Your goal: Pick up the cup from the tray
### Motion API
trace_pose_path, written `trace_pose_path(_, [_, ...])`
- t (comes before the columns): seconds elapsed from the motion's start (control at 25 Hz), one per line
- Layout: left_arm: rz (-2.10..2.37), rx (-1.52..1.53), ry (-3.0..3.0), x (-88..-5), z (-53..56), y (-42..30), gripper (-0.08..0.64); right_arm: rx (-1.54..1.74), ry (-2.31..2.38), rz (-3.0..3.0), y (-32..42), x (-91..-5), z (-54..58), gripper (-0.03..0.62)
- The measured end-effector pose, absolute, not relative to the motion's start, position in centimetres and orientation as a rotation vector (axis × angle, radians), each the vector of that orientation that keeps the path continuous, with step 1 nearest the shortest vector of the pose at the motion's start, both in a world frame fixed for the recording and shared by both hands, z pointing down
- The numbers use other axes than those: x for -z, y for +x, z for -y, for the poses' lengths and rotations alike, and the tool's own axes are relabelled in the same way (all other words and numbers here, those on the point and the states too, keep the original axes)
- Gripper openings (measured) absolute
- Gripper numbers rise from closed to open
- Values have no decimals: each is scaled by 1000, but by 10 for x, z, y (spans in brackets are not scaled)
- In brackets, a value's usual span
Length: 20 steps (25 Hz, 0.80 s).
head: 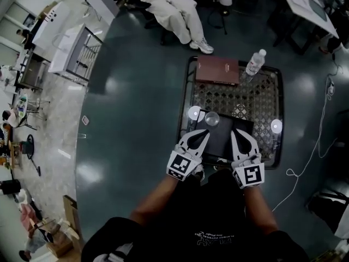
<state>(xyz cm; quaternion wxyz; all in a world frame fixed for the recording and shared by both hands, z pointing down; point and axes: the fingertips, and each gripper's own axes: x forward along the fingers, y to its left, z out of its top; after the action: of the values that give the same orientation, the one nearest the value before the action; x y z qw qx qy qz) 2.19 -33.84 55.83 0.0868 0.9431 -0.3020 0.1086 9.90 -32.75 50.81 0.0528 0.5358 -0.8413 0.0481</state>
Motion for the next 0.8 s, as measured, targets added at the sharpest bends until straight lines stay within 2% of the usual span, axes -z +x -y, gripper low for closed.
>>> trace_pose_path(0.44, [961, -456, 2790, -604, 356, 33, 14, -243, 1551, 2545, 103, -542, 339, 8])
trace_pose_path(0.56, [985, -482, 2786, -616, 361, 35, 57, -271, 1543, 2555, 105, -557, 338, 8])
trace_pose_path(0.8, [1028, -521, 2775, -642, 370, 37, 229, -313, 1545, 2539, 107, -572, 343, 8])
